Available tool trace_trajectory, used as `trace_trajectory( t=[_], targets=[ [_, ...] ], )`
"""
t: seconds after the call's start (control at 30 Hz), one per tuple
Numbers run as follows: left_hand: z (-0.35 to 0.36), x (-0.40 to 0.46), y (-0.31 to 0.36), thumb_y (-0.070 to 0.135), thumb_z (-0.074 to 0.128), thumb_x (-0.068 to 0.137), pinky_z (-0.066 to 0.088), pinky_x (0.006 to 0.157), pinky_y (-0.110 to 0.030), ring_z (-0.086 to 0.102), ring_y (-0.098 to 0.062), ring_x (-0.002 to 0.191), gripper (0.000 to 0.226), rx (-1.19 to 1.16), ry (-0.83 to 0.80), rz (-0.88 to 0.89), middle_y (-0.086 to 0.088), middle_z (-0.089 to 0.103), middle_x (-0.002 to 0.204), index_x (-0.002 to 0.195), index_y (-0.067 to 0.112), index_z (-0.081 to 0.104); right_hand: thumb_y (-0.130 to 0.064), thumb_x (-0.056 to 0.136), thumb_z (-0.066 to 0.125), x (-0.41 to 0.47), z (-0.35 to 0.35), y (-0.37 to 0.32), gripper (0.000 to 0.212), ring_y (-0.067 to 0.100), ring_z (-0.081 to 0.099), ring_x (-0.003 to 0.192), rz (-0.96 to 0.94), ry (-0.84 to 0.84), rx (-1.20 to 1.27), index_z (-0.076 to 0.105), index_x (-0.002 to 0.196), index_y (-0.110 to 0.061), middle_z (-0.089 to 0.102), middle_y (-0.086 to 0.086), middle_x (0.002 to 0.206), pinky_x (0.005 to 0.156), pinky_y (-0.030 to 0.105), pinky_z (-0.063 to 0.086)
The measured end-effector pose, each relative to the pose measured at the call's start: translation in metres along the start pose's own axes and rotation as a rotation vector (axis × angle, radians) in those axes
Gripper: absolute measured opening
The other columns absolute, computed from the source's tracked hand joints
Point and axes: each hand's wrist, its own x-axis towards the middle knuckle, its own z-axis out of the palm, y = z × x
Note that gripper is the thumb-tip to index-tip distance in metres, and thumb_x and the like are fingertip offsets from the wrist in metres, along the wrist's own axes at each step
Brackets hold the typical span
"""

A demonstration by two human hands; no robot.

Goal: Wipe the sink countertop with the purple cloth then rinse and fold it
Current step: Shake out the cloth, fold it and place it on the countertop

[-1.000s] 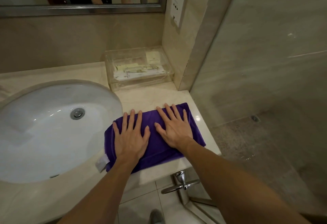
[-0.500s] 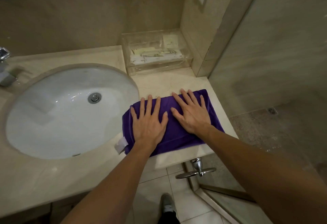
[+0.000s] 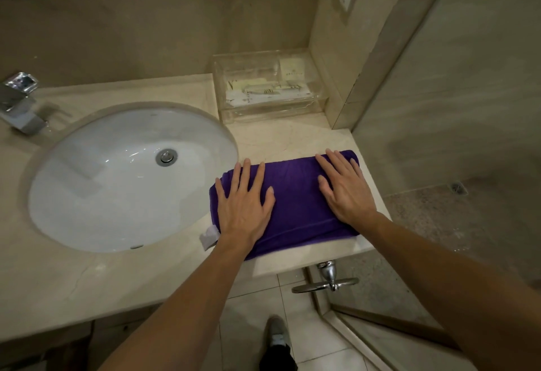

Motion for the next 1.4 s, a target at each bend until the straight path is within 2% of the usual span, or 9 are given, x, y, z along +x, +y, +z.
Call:
trace_trajectory(
  t=[0.13, 0.27, 0.47, 0.77, 1.1, 1.2, 1.27, 1.33, 1.4],
  targets=[
    [-0.006, -0.017, 0.012, 0.051, 0.016, 0.101, 0.001, 0.123, -0.056, 0.004, -0.02, 0.156, 0.063, 0.031, 0.068, 0.126, 0.001, 0.01, 0.168, 0.16, 0.028, 0.017, -0.035, 0.108, 0.039, -0.004, 0.001, 0.007, 0.054, 0.023, 0.023, 0.154, 0.103, 0.071, 0.097, 0.032, 0.159, -0.019, 0.028, 0.007, 0.166, 0.125, 0.051, 0.019],
    [-0.004, -0.046, 0.043, 0.057, 0.009, 0.102, -0.006, 0.123, -0.055, -0.012, -0.016, 0.154, 0.064, 0.013, -0.171, 0.322, 0.005, -0.005, 0.169, 0.16, 0.031, 0.001, -0.037, 0.108, 0.043, -0.004, -0.003, 0.013, 0.059, 0.027, 0.021, 0.155, 0.108, 0.017, 0.149, 0.026, 0.161, -0.015, 0.022, 0.012, 0.168, 0.125, 0.044, 0.023],
    [-0.012, -0.045, 0.085, 0.054, 0.016, 0.105, -0.004, 0.123, -0.055, -0.009, -0.014, 0.155, 0.062, -0.039, -0.23, 0.437, 0.006, -0.001, 0.169, 0.16, 0.027, 0.012, -0.036, 0.108, 0.043, -0.002, -0.034, 0.03, 0.052, 0.019, 0.019, 0.156, 0.097, -0.175, 0.3, 0.037, 0.157, -0.021, 0.025, 0.006, 0.168, 0.126, 0.038, 0.019],
    [0.009, -0.061, 0.132, 0.059, 0.021, 0.101, -0.009, 0.123, -0.054, -0.012, -0.016, 0.154, 0.075, 0.005, -0.289, 0.404, 0.004, -0.005, 0.169, 0.161, 0.019, 0.005, -0.033, 0.107, 0.047, 0.008, -0.054, 0.048, 0.055, 0.025, 0.019, 0.156, -0.021, -0.405, 0.083, 0.031, 0.16, -0.025, 0.018, 0.008, 0.17, 0.124, 0.033, 0.016],
    [-0.002, -0.08, 0.146, 0.047, 0.031, 0.104, 0.0, 0.123, -0.057, -0.008, -0.021, 0.155, 0.067, 0.011, -0.376, 0.478, 0.0, -0.001, 0.169, 0.161, 0.022, 0.008, -0.03, 0.108, 0.044, -0.016, -0.045, 0.024, 0.055, 0.028, 0.016, 0.156, 0.048, -0.237, 0.081, 0.031, 0.16, -0.017, 0.016, 0.014, 0.169, 0.126, 0.035, 0.014],
    [-0.012, -0.082, 0.141, 0.035, 0.036, 0.104, 0.007, 0.123, -0.056, 0.001, -0.021, 0.155, 0.06, -0.071, -0.418, 0.536, 0.0, 0.008, 0.169, 0.16, 0.021, 0.019, -0.033, 0.108, 0.043, -0.028, -0.042, 0.023, 0.054, 0.029, 0.017, 0.156, 0.065, -0.24, 0.081, 0.033, 0.159, -0.019, 0.016, 0.013, 0.169, 0.127, 0.038, 0.017],
    [-0.021, -0.084, 0.133, 0.026, 0.04, 0.102, 0.017, 0.121, -0.053, 0.022, -0.021, 0.151, 0.057, -0.164, -0.441, 0.584, -0.002, 0.024, 0.165, 0.157, 0.02, 0.028, -0.035, 0.108, 0.043, -0.033, -0.041, 0.025, 0.054, 0.03, 0.019, 0.155, 0.06, -0.267, 0.075, 0.035, 0.158, -0.018, 0.018, 0.013, 0.169, 0.126, 0.04, 0.018],
    [-0.032, -0.086, 0.118, 0.023, 0.042, 0.098, 0.033, 0.113, -0.044, 0.049, -0.02, 0.134, 0.051, -0.283, -0.344, 0.573, -0.001, 0.049, 0.152, 0.149, 0.02, 0.044, -0.037, 0.108, 0.042, -0.039, -0.042, 0.026, 0.054, 0.031, 0.018, 0.156, 0.053, -0.268, 0.026, 0.036, 0.158, -0.018, 0.018, 0.013, 0.169, 0.126, 0.041, 0.018],
    [-0.04, -0.082, 0.091, 0.025, 0.042, 0.097, 0.035, 0.111, -0.041, 0.053, -0.018, 0.129, 0.046, -0.248, -0.164, 0.502, 0.0, 0.058, 0.143, 0.142, 0.018, 0.054, -0.04, 0.108, 0.039, -0.043, -0.046, 0.024, 0.054, 0.029, 0.015, 0.157, 0.067, -0.249, -0.038, 0.034, 0.159, -0.021, 0.016, 0.009, 0.17, 0.126, 0.044, 0.018]
  ],
)
